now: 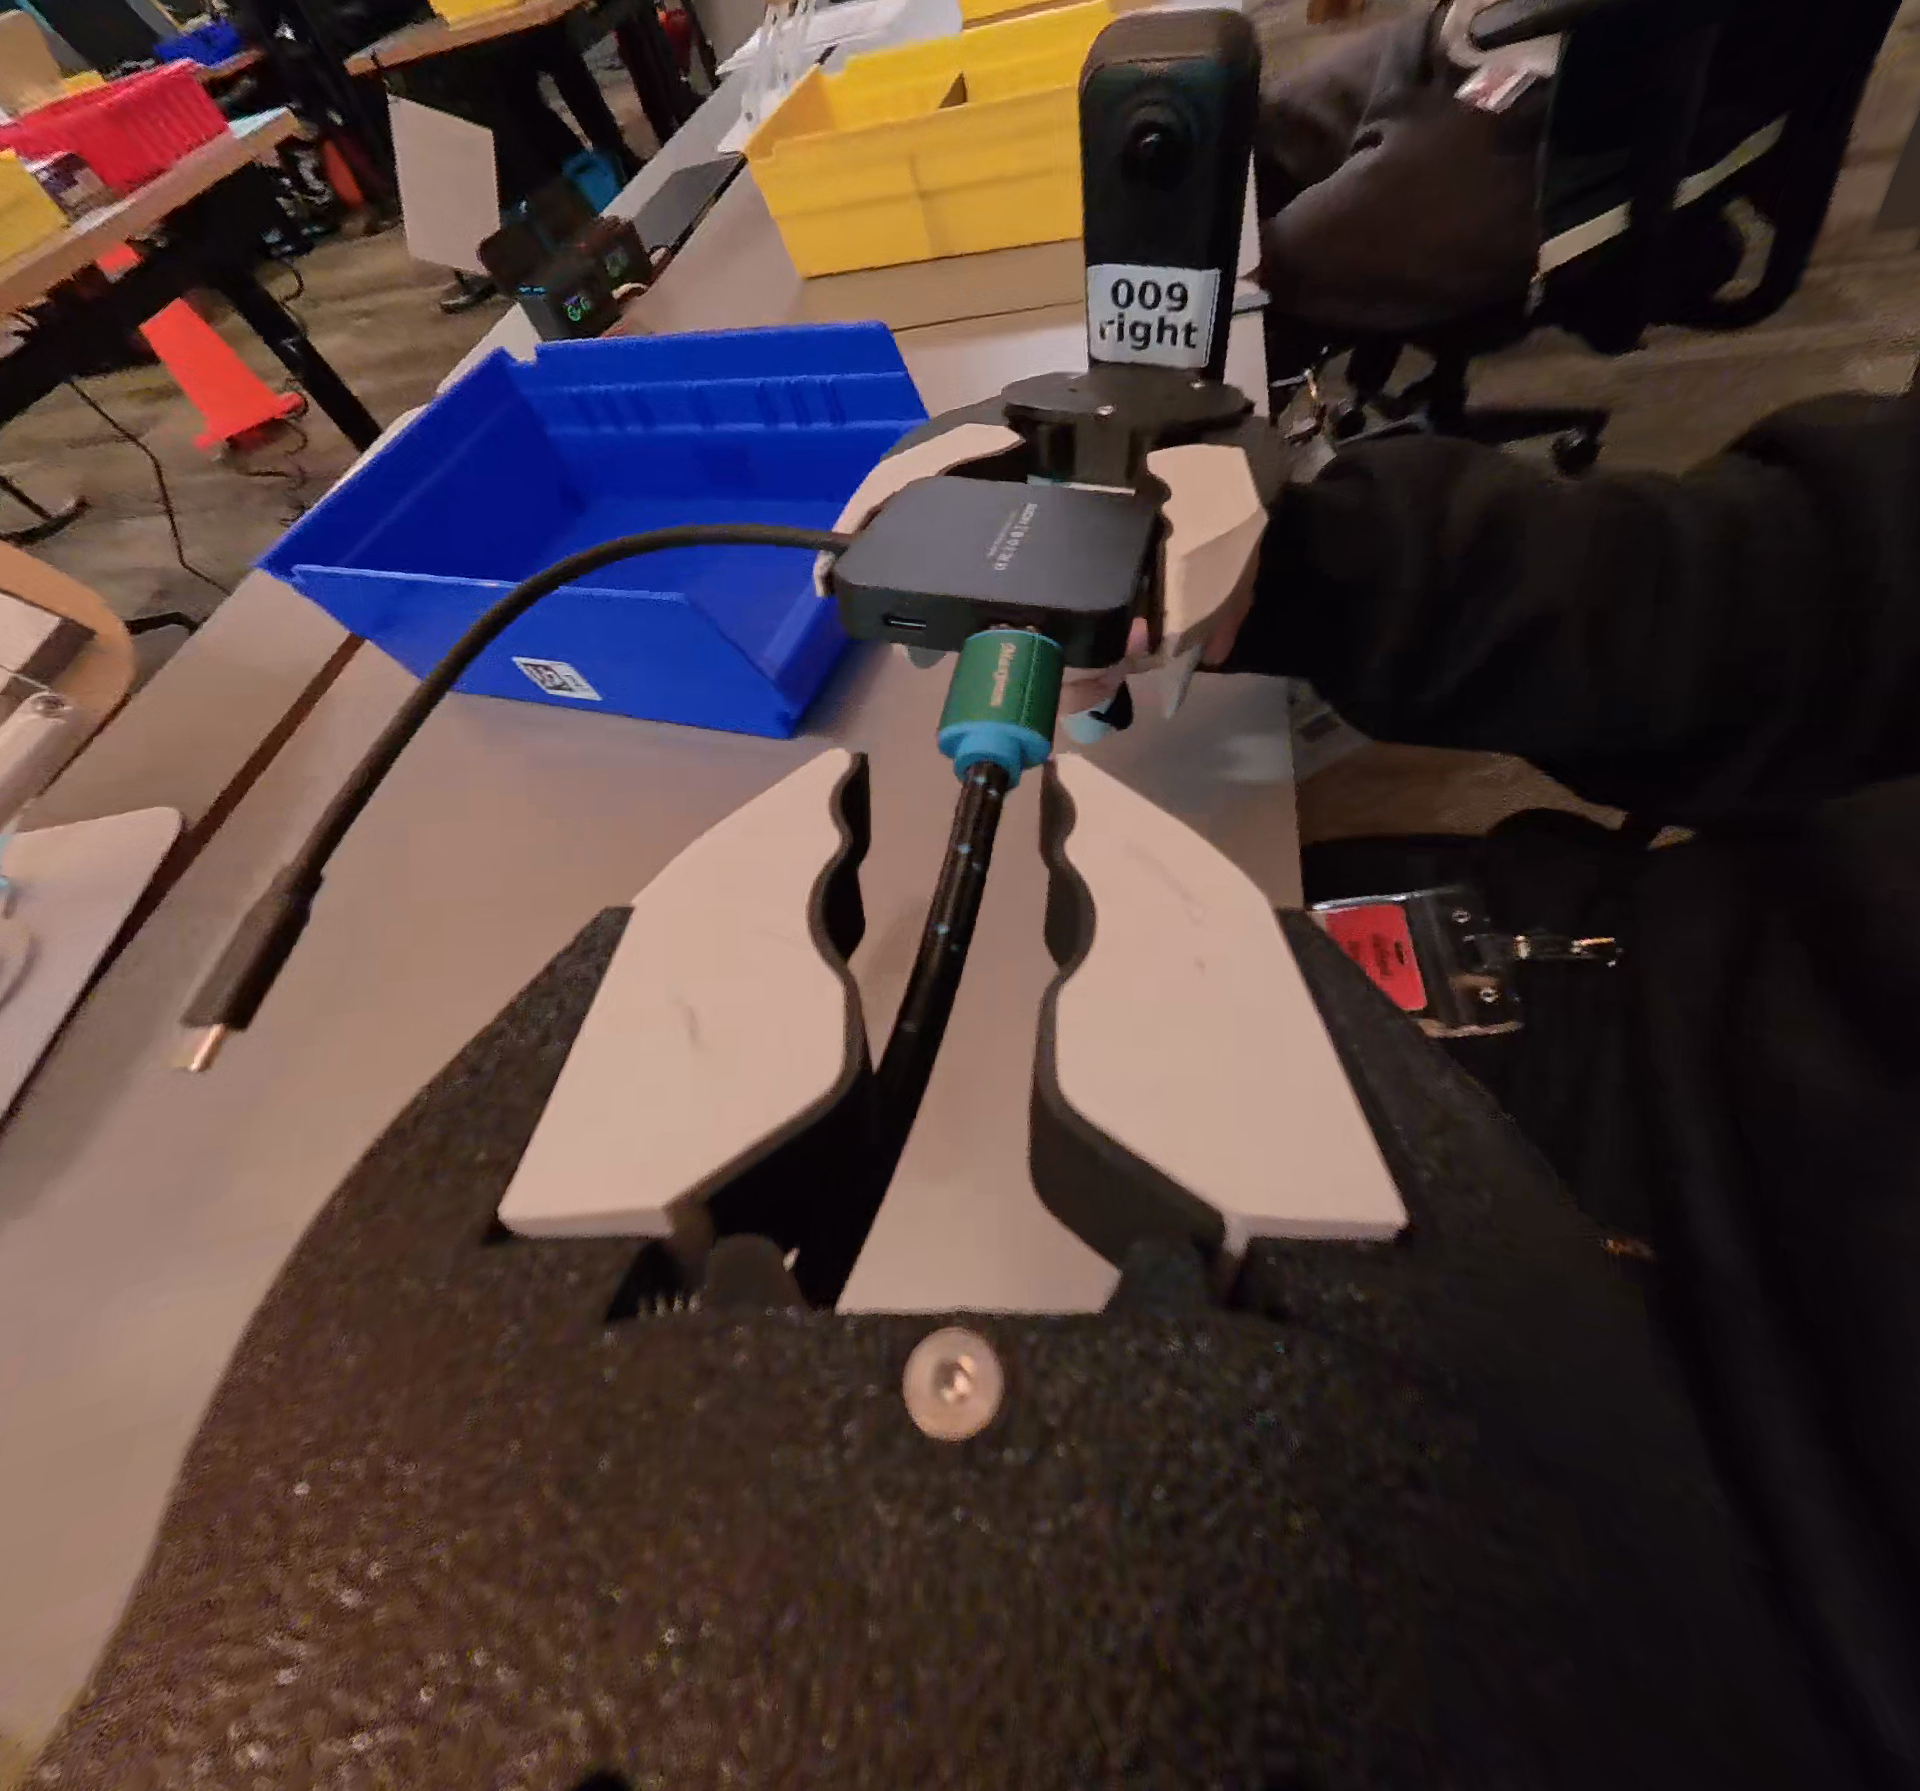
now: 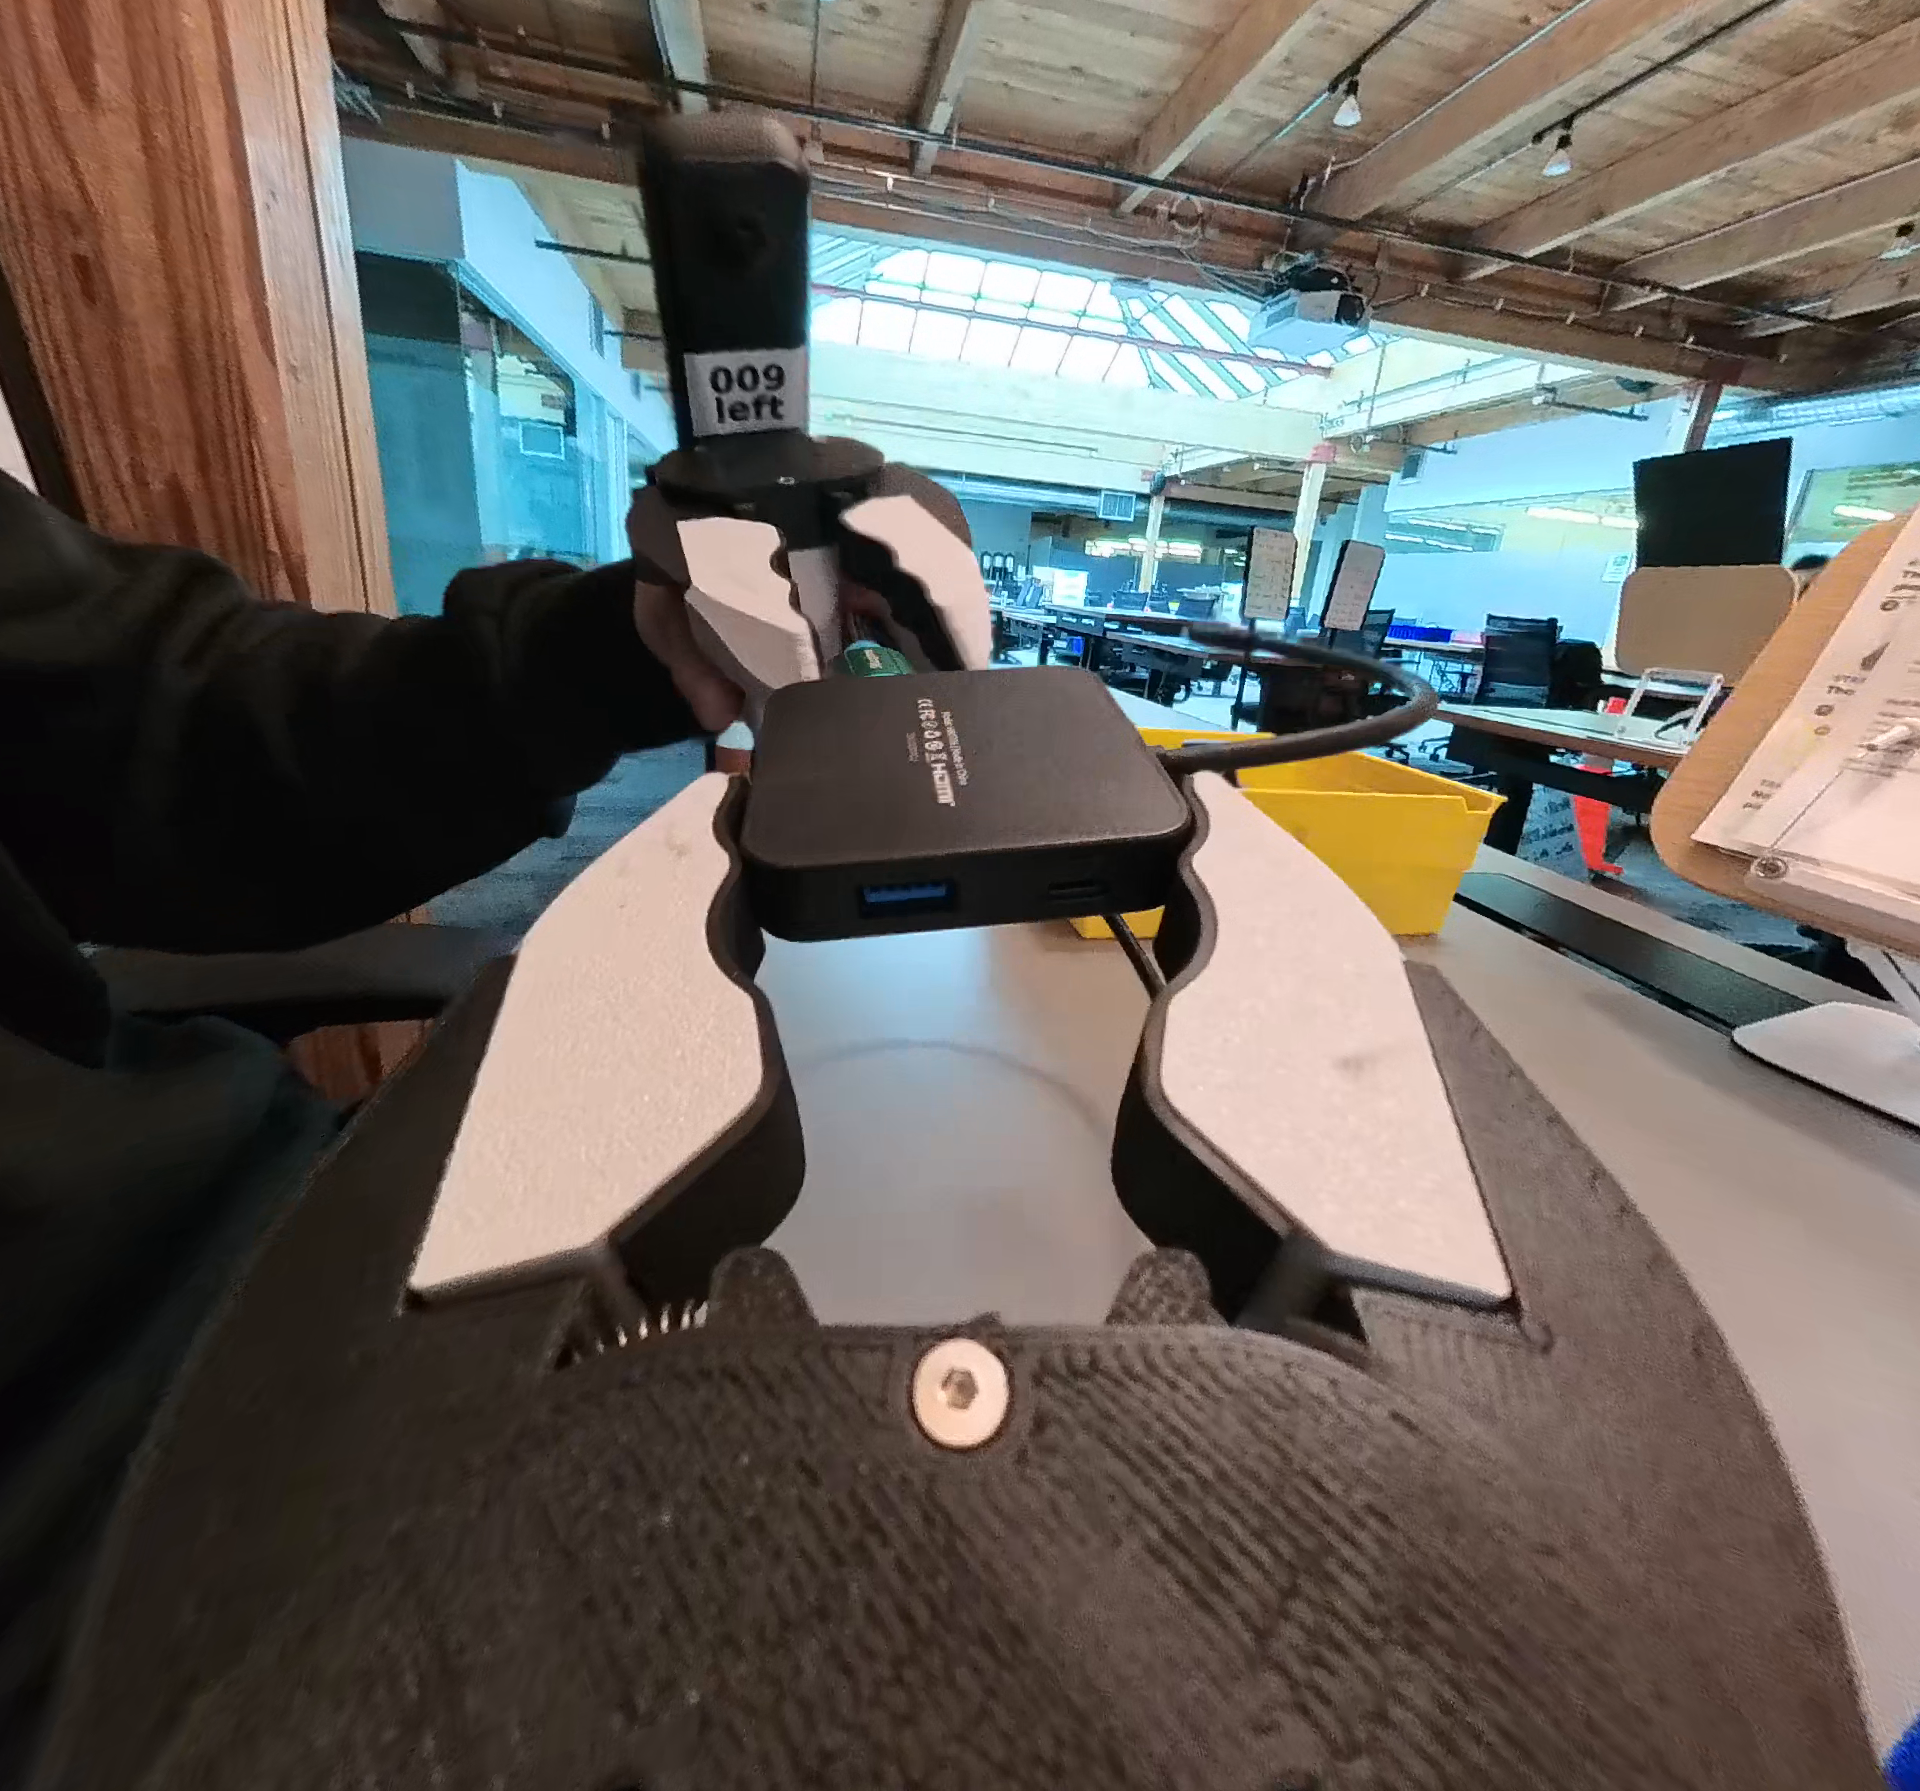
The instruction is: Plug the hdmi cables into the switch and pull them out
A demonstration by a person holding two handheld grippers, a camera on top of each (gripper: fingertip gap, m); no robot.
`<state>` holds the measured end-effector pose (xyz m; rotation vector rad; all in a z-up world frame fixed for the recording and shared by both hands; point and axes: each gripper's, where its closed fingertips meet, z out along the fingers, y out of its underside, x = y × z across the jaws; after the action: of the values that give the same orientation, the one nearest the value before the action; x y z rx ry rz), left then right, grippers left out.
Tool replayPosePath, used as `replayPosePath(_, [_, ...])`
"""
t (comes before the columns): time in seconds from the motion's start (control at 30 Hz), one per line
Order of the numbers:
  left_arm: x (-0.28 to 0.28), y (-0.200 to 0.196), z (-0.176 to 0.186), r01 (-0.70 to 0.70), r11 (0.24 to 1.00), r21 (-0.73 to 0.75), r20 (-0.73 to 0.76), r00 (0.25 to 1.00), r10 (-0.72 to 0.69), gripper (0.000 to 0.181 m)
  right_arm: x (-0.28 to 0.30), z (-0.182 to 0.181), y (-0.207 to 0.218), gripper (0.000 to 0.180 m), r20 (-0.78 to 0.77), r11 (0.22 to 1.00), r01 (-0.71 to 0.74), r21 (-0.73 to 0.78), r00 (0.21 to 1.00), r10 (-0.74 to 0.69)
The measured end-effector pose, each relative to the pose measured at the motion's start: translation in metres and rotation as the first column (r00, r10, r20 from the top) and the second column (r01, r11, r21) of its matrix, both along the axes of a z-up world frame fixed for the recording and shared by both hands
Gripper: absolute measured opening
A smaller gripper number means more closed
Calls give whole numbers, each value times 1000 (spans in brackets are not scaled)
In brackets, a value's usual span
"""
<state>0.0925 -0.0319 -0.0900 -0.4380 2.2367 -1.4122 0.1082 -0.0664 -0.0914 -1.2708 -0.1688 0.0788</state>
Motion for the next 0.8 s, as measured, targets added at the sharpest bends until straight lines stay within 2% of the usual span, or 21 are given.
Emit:
replayPosePath(0.17, [-5, -6, -6, 65, 997, -46, -30, 997, -66, 18, 1, -3, -2, 76, 1, 1000, -10, -5, 1000, 10])
replayPosePath(0.5, [-9, -5, 0, 88, 991, -102, 11, 996, -87, 22, 0, -3, -1, 76, 9, 1000, -6, -4, 1000, 6])
replayPosePath(0.8, [-13, -3, 0, 96, 987, -126, -36, 994, -101, 19, -3, -5, 2, 76, 15, 1000, -13, -13, 1000, 13])
